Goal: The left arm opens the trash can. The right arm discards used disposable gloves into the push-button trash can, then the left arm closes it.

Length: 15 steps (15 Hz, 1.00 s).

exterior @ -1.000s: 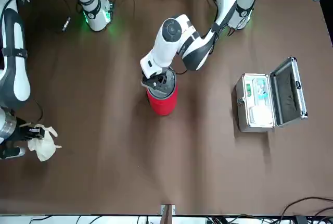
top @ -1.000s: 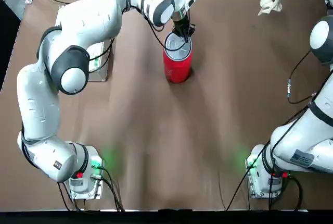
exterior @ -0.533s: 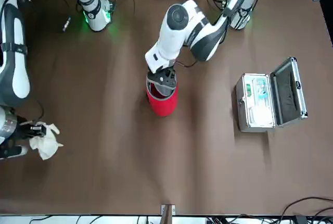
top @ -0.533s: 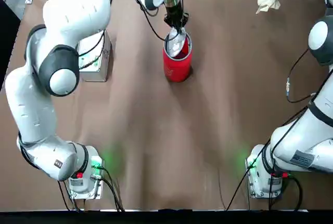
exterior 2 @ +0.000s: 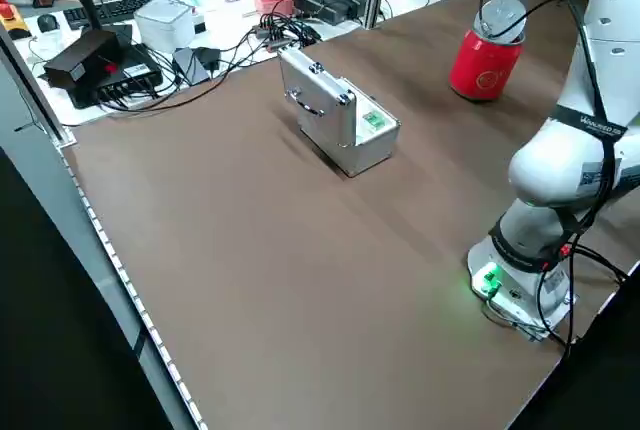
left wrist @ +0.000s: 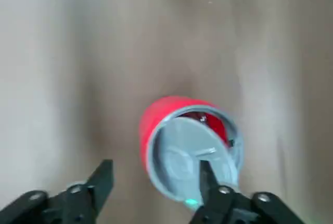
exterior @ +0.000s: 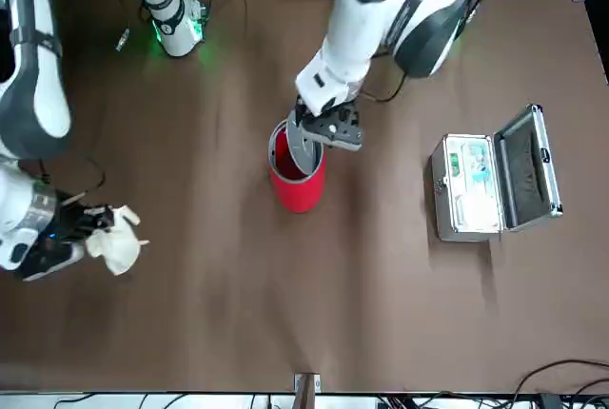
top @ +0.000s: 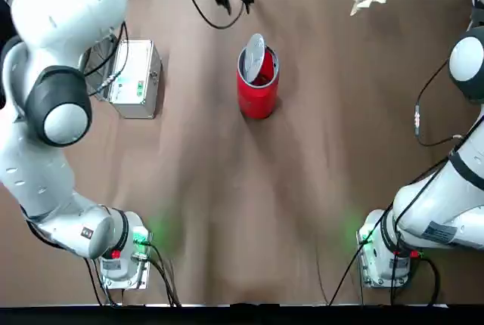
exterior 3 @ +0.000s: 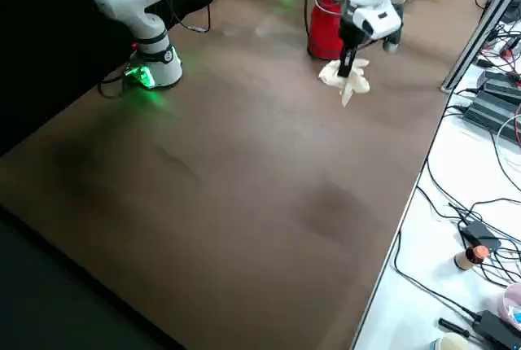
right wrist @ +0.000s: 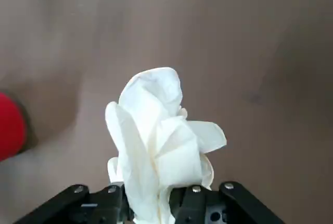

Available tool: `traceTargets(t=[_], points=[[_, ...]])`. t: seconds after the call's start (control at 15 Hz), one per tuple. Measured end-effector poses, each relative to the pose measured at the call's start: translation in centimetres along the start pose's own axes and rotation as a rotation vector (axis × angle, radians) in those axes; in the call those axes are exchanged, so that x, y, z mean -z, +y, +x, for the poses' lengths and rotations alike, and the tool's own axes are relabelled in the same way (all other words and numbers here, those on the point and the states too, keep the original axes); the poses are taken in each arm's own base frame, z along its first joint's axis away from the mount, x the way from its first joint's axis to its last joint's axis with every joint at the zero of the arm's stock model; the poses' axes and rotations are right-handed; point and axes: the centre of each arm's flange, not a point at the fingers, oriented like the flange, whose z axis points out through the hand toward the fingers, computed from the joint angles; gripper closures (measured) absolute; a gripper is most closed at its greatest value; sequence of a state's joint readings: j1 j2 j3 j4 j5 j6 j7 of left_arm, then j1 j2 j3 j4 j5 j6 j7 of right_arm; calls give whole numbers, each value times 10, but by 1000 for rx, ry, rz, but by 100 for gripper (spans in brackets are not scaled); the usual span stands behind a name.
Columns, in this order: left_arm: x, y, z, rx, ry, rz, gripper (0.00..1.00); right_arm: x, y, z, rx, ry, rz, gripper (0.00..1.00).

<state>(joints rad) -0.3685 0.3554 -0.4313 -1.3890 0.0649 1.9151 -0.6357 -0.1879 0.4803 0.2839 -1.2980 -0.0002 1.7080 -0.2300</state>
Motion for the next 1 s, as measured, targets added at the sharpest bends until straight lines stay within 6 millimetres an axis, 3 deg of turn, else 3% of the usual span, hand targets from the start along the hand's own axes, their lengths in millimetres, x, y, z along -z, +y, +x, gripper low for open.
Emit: traceTargets(t=[0.2,0.27,0.4,0.6,0.8,1.0], points=[[40,-41,-1,-91,-41,76,1,-3,-57,9,72,-12,31,89],[70,-68,-4,-121,-61,115,0,-4,-97,14,131,-13,54,89],[94,-91,-10,-113,-85,152,0,-6,-137,16,182,-18,86,89],[111,-121,-16,-66,-134,196,0,-15,-195,13,224,-63,123,89],[116,-170,2,28,-135,206,0,-24,-255,8,237,-93,164,89],[121,-217,16,106,-133,210,0,-30,-300,0,262,-117,175,89]])
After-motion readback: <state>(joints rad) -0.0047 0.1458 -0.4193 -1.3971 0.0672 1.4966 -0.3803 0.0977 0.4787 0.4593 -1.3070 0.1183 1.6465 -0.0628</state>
